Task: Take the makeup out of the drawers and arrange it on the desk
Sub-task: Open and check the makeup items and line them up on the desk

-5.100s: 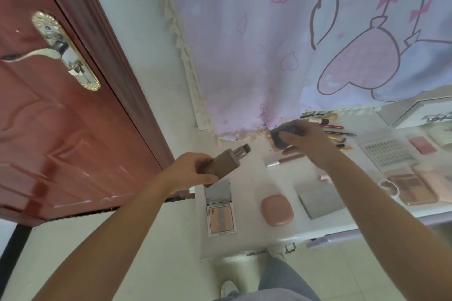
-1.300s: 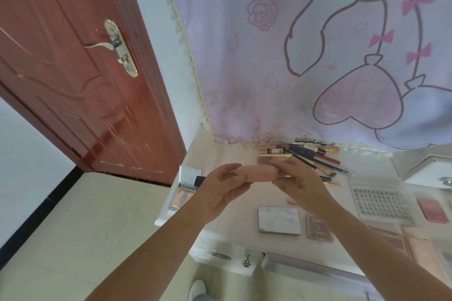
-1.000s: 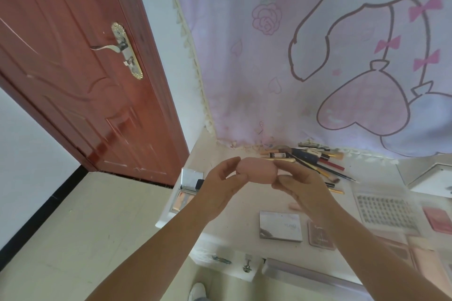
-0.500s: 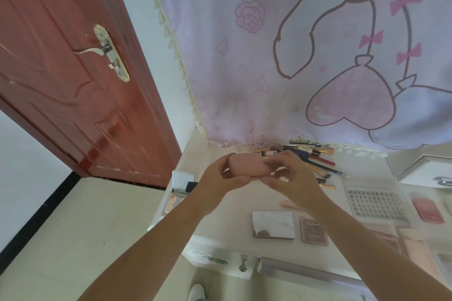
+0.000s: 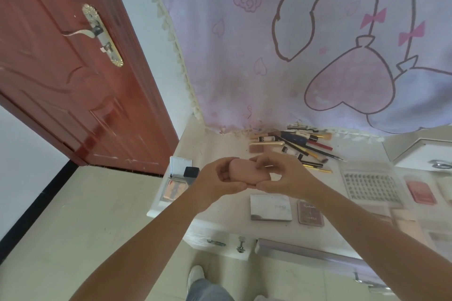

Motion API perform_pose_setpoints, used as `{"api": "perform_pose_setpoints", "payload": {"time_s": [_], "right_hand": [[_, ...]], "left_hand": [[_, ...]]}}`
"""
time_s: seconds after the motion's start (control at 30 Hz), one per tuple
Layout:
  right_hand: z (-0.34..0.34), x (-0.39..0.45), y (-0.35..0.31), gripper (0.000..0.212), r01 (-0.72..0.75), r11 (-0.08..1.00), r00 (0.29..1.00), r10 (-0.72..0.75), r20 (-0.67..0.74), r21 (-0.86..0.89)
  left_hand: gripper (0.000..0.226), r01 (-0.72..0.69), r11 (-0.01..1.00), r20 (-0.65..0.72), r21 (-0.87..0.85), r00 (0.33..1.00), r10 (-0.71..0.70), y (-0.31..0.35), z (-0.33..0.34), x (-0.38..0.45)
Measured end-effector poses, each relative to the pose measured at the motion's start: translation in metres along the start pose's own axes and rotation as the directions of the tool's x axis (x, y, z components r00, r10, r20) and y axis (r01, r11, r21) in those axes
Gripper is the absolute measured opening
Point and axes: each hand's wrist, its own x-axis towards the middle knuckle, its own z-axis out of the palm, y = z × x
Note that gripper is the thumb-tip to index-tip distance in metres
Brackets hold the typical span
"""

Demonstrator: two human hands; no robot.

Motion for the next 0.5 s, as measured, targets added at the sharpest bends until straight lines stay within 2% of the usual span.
{"api": "perform_pose_setpoints", "payload": {"time_s": [0.07, 0.17, 0.27, 0.4, 0.5], "right_hand": [[0.005, 0.002, 0.004, 0.028, -0.038, 0.998, 0.999, 0.039, -0.006, 0.042], [0.011, 0.011, 0.014, 0.019, -0.126, 0.992, 0.989, 0.126, 0.074, 0.006], [0.02, 0.018, 0.03, 0.002, -0.236, 0.971, 0.97, 0.234, 0.063, 0.023], [0.047, 0.028, 0.054, 0.026, -0.36, 0.924, 0.925, 0.372, 0.079, -0.13], [0.067, 0.04, 0.068, 0.034, -0.473, 0.88, 0.88, 0.474, 0.031, -0.047]], "left_hand": [[0.056, -0.011, 1.0, 0.028, 0.015, 1.0, 0.01, -0.009, -0.003, -0.006], [0.054, 0.018, 0.999, 0.05, -0.037, 0.999, -0.016, -0.024, -0.007, -0.012], [0.048, 0.104, 0.988, -0.022, -0.118, 0.994, -0.108, -0.049, -0.014, -0.013], [0.05, 0.269, 0.953, -0.138, -0.137, 0.948, -0.287, -0.093, -0.024, -0.018], [0.058, 0.39, 0.92, -0.241, -0.026, 0.891, -0.385, -0.116, -0.031, -0.018]]}}
